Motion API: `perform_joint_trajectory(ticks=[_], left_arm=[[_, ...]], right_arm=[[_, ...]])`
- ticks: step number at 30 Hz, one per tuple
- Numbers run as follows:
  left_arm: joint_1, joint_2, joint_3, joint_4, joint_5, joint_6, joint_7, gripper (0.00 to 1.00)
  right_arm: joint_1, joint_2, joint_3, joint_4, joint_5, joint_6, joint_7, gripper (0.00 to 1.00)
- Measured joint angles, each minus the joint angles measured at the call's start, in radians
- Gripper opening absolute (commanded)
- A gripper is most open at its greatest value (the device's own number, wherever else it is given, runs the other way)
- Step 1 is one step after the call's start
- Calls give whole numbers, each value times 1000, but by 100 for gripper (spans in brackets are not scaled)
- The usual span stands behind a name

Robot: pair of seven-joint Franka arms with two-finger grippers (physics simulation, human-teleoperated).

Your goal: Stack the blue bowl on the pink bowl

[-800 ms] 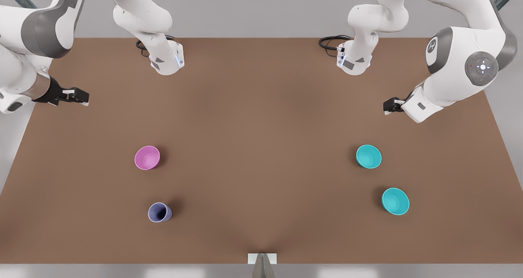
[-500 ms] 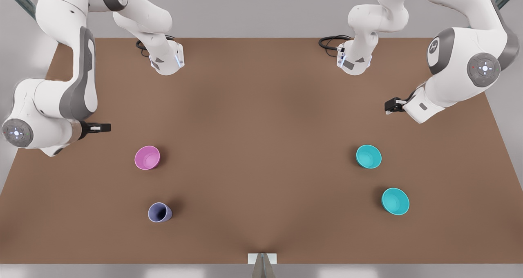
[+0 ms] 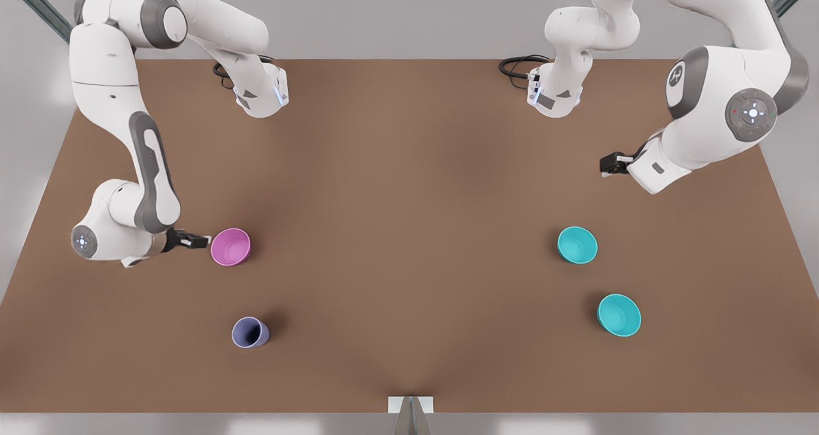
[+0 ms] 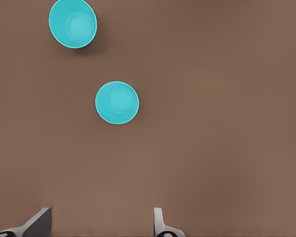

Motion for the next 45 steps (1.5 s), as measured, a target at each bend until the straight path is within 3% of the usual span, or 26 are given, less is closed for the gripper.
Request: perform_joint_trajectory(ticks=[14,15,17,20,24,32,35,40,45], left_arm=[[6,-1,1,39,-5,-51,0,100],[7,1,1,39,-4,-53,0,100],[7,7,1,39,-3,-56,0,100],[6,10,0,38,-2,-57,0,100],[4,20,0,37,-1,-59,0,100],[5,28,1,36,-1,-60,-1,100],[7,33,2,37,-1,-59,-1,100],[-2,146,84,-16,-26,-1,0,100],[79,311,214,-120,-161,225,49,100]], right_arm=[[38,56,11,-79,73,183,50,100],[39,58,11,-80,75,187,52,88],[39,59,11,-81,79,192,55,49],[39,59,11,-78,96,194,46,23],[18,50,31,-76,103,189,28,21],[-35,-62,266,-104,149,137,12,21],[100,-39,329,-72,177,163,48,21],[390,160,334,204,221,238,185,21],[618,382,237,496,229,287,350,21]])
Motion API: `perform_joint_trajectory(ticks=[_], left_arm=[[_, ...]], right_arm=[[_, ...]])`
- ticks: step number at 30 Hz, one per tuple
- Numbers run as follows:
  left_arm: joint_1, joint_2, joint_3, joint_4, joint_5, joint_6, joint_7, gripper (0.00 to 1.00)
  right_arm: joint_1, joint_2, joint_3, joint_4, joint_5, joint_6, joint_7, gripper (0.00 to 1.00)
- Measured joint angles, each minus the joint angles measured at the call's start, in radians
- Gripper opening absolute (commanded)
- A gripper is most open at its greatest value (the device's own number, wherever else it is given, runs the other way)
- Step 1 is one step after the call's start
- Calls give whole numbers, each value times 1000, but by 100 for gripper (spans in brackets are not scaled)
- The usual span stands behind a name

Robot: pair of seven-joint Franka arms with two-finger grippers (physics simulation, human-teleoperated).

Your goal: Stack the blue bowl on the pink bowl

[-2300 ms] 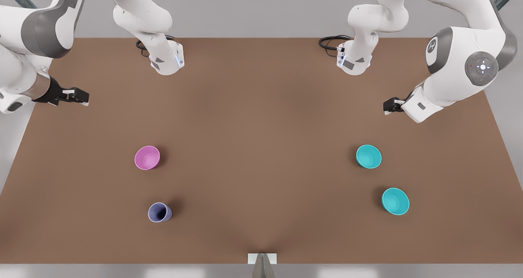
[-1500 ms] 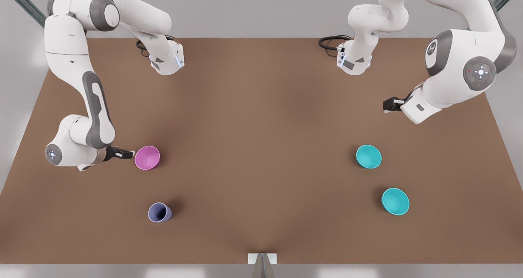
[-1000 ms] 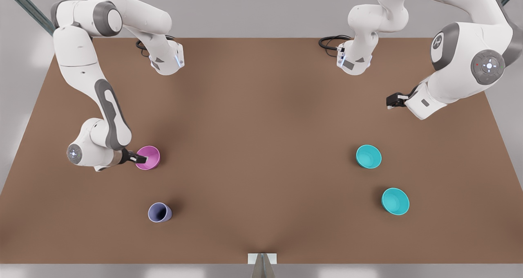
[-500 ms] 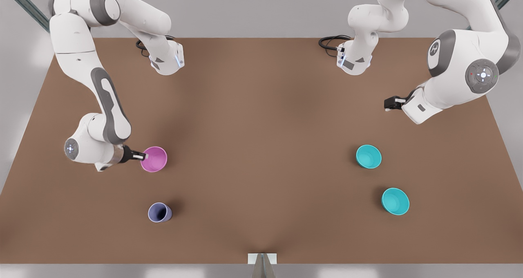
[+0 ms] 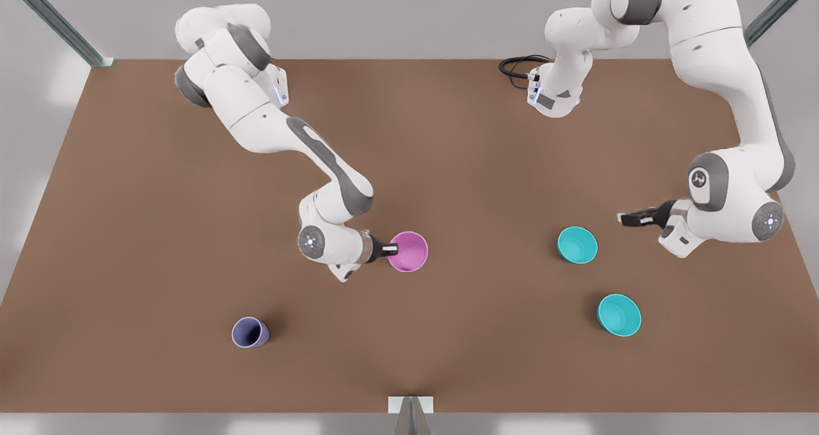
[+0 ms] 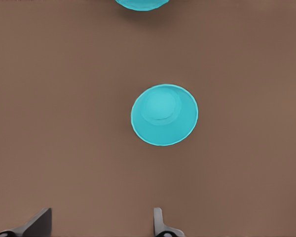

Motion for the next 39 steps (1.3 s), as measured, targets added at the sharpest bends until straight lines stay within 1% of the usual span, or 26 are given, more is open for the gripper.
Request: perform_joint_trajectory(ticks=[2,3,6,7,8,11,13,15,17,18,19,20,21,22,23,24,25,27,28,31,33,34,35,36,38,39], left_arm=[[2,58,6,-6,-56,88,29,100],[2,76,7,-37,-84,141,43,100],[-18,109,-1,-114,-169,285,82,100],[-24,119,-1,-138,-187,317,99,100],[-27,127,-1,-154,-200,345,115,100],[-34,153,0,-170,-223,410,157,100],[-35,161,1,-196,-227,452,182,100],[-35,165,1,-216,-230,488,205,100],[-36,168,1,-234,-232,511,225,100],[-37,171,1,-240,-232,521,234,92],[-39,174,1,-244,-232,530,243,75],[-42,178,1,-246,-233,538,251,67],[-47,183,1,-247,-233,544,259,62],[-50,187,0,-248,-233,550,266,61],[-53,191,0,-247,-233,555,273,47],[-56,193,1,-248,-233,558,279,30],[-58,194,1,-247,-233,559,284,22],[-60,189,1,-247,-232,561,293,21],[-60,184,1,-247,-231,560,297,21],[-81,141,0,-221,-229,523,296,21],[-122,136,-25,-141,-232,470,276,21],[-133,147,-73,-87,-233,446,257,21],[-157,179,-129,-10,-234,427,230,21],[-210,223,-161,73,-232,410,199,21],[-312,304,-185,202,-228,386,128,21],[-345,328,-190,234,-227,378,92,21]], right_arm=[[76,56,-51,69,1,11,60,21],[104,76,-71,91,1,15,87,21],[138,109,-98,121,1,25,162,21],[140,114,-100,125,0,27,185,52],[142,116,-101,128,-2,28,208,100],[154,111,-111,139,-3,27,266,100],[144,75,-116,144,-3,3,300,100],[86,25,-118,181,-4,-80,329,100],[-49,-29,-118,226,-22,-231,336,100],[-138,-58,-118,234,-52,-314,322,100],[-246,-82,-114,240,-96,-401,297,100],[-342,-108,-117,244,-145,-480,261,100],[-407,-143,-120,250,-201,-555,223,100],[-459,-201,-120,258,-251,-629,186,100],[-493,-278,-120,263,-296,-702,152,100],[-510,-362,-119,265,-341,-776,120,100],[-516,-437,-118,266,-378,-846,89,100],[-506,-571,-116,248,-430,-960,33,100],[-502,-632,-116,208,-445,-998,8,100],[-495,-701,-130,134,-469,-1059,-62,100],[-495,-713,-132,119,-477,-1082,-102,100],[-495,-714,-133,116,-479,-1091,-121,100],[-495,-712,-133,116,-480,-1098,-138,100],[-496,-709,-134,117,-480,-1105,-155,100],[-497,-707,-137,118,-481,-1115,-186,100],[-497,-706,-138,118,-481,-1119,-200,100]])
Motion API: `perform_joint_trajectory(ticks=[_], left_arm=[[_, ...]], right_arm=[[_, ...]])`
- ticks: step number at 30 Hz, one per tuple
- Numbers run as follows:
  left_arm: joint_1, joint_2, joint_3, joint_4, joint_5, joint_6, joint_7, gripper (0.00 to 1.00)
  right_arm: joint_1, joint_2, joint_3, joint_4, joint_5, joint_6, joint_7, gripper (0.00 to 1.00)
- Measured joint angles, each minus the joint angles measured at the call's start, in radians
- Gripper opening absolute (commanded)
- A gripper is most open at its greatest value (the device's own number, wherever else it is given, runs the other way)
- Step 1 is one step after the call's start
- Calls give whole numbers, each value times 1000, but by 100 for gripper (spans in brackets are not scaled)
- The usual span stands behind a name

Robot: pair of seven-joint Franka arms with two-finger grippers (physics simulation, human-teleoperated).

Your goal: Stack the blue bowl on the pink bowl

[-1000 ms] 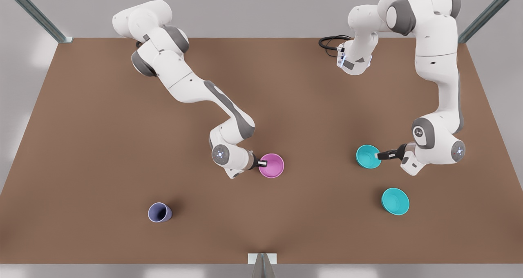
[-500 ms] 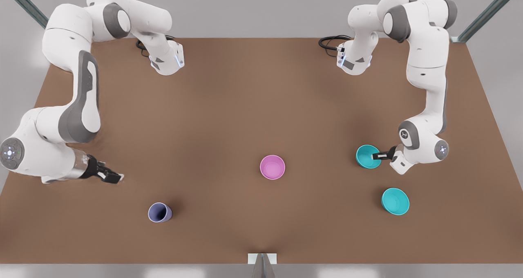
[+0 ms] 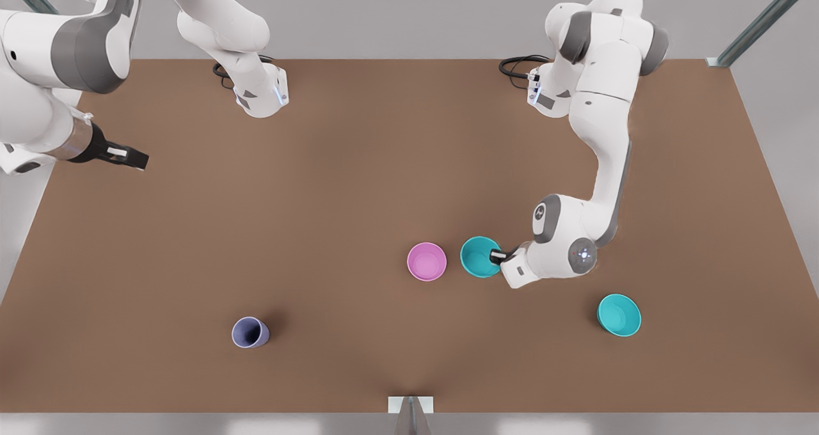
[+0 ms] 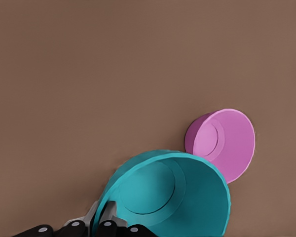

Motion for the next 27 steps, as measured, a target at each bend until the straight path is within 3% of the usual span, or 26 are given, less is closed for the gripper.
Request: perform_joint_trajectory(ticks=[7,27], left_arm=[[-56,94,-20,138,-6,-30,-230,21],[-113,135,-54,147,-11,16,-601,21]], right_arm=[[11,1,-21,0,2,-15,-81,100],[11,4,-24,-1,16,-26,-195,100]])
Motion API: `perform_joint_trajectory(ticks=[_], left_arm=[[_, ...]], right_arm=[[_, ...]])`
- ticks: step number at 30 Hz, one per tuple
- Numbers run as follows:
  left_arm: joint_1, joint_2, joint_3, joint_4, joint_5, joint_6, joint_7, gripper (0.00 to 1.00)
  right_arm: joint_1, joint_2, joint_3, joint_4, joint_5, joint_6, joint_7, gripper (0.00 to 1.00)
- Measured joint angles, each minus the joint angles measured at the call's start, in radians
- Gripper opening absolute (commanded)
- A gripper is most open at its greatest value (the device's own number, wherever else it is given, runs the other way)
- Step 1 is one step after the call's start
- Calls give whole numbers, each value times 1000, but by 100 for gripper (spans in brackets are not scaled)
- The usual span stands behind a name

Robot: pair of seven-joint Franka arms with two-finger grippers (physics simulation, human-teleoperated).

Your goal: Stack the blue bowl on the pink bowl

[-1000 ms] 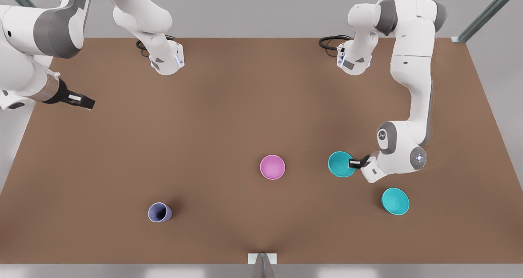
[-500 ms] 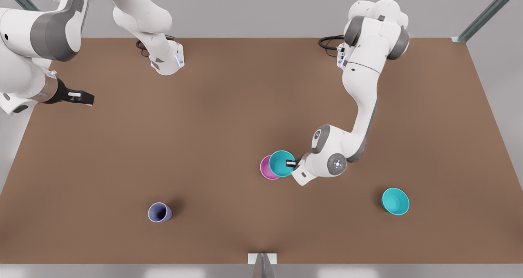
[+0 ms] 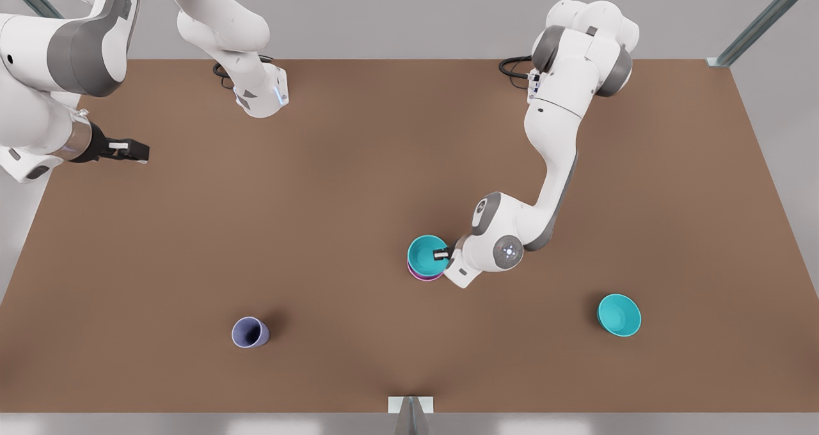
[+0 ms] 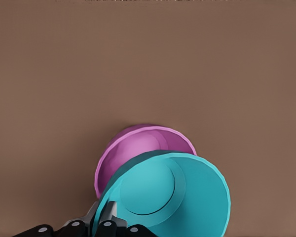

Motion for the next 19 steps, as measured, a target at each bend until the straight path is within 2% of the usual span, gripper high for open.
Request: perform_joint_trajectory(ticks=[1,2,3,6,7,8,10,12,14,15,19], left_arm=[[0,1,0,0,0,3,-11,21],[0,2,0,0,0,6,-21,26],[0,3,0,0,-2,9,-29,100],[0,-19,6,-7,-29,15,-32,100],[2,-58,45,-11,-24,-17,-27,100],[2,-124,138,-8,-1,-84,-15,100],[14,-292,393,28,69,-259,42,100],[28,-386,466,115,162,-415,105,100],[202,-540,217,50,272,-486,154,100],[243,-581,150,16,308,-502,171,100],[289,-618,85,-16,383,-559,233,100]], right_arm=[[1,0,-1,0,0,-1,-3,100],[2,0,-5,0,1,-1,-6,100],[0,0,-7,0,2,-1,-9,100],[0,-1,-9,0,4,-3,-16,100],[1,-1,-10,0,6,-3,-18,100],[2,-1,-11,0,7,-4,-20,100],[0,-1,-13,0,9,-4,-24,100],[0,-1,-13,0,10,-4,-27,100],[1,-2,-14,0,10,-4,-30,100],[1,-2,-14,0,10,-4,-32,100],[9,-1,-23,1,11,-4,-37,100]])
